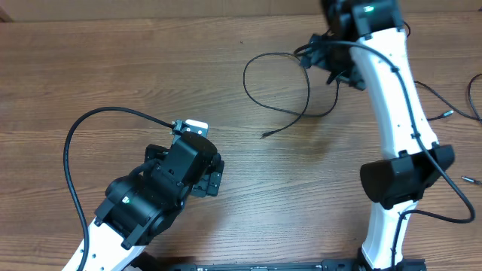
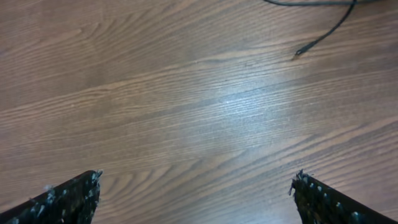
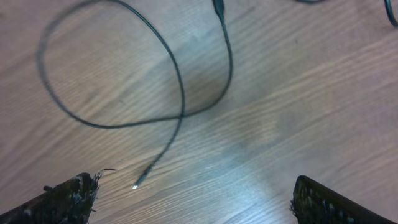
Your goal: Untangle cables
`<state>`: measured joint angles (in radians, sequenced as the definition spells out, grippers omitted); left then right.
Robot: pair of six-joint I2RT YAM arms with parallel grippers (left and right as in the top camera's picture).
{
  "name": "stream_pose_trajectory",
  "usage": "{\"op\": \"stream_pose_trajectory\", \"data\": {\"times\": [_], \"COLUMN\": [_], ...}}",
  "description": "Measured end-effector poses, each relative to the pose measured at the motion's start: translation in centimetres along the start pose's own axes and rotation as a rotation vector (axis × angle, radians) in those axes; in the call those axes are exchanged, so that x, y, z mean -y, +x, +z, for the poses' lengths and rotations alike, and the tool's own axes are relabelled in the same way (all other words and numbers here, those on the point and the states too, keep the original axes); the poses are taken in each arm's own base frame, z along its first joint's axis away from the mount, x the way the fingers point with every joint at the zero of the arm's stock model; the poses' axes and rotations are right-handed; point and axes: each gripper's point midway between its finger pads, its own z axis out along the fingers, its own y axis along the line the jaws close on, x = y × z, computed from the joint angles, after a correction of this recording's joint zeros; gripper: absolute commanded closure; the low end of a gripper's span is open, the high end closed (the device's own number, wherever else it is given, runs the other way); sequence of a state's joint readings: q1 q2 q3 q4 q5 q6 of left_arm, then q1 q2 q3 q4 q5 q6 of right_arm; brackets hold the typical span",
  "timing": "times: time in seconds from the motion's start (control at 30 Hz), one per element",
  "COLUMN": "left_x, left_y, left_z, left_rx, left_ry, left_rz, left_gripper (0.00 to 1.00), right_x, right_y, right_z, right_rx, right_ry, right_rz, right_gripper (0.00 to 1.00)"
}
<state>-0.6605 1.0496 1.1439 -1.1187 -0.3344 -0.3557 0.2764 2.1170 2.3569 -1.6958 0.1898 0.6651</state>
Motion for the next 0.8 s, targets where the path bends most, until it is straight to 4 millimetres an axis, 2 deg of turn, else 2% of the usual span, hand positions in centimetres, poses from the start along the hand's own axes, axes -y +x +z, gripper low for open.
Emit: {"op": "stream_pose_trajectory", "data": {"times": [0.2,0.37,0.47,0.8], "left_x": [0.3,0.2,0.1,0.3], "left_y": [-1.2,-1.2,-1.2,-1.1], "left_z": [0.1,0.1,0.1,0.9], "left_rx": [0.05,0.051,0.053,0.026], "left_ry": [0.007,0.003,0.0,-0.013], "left_rz": [-0.034,-0.038,-0.039,-0.035], "left_gripper": [0.0,0.01,0.0,0.01], "right_x": [-0.5,0.4,0.8,0.2], "right_y": [1.8,3.0,4.1,3.3], "right_z": [2.3,6.2,7.8,8.6], "right_rx": [0.005,-0.036,-0.073,-0.057], "right_ry": [0.096,0.163,0.191,0.152], "right_rz": [0.072,0.122,0.111,0.053], "right_gripper": [0.0,0.0,0.0,0.0]}}
